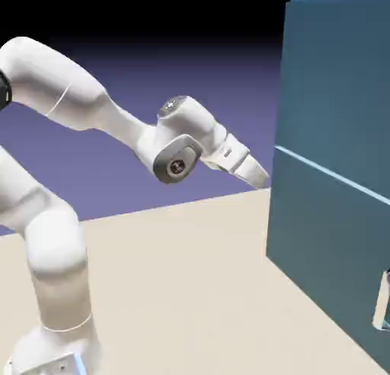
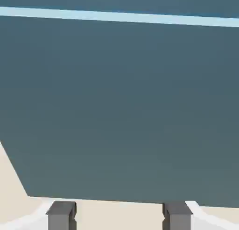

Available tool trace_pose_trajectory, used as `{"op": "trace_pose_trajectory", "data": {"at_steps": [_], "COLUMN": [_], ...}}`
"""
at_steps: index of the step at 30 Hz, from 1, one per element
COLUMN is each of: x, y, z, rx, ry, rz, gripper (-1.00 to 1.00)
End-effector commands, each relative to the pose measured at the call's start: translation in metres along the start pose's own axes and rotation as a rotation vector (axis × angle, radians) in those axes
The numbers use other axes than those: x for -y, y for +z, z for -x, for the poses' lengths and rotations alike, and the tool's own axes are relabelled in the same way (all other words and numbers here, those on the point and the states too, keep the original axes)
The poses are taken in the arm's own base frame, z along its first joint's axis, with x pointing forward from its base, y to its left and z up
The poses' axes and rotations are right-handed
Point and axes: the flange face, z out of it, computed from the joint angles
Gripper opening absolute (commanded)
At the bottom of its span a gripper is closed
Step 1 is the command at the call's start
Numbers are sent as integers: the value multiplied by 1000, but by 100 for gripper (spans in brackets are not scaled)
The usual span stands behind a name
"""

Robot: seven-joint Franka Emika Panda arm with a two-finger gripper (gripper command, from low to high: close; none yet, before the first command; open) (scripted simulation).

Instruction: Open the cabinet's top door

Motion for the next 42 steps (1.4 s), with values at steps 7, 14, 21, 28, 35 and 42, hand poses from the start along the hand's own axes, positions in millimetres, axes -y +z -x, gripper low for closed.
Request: {"op": "trace_pose_trajectory", "data": {"at_steps": [7,14,21,28,35,42], "x": [42,58,49,20,-23,-75], "y": [-52,-103,-142,-158,-148,-112], "z": [-61,-117,-169,-215,-253,-281], "rx": [-187,-412,-636,-819,-923,-923], "ry": [-426,-824,-1197,-1554,-1910,-2282], "rz": [-135,-180,-124,25,244,496], "gripper": [0,0,0,0,0,0]}}
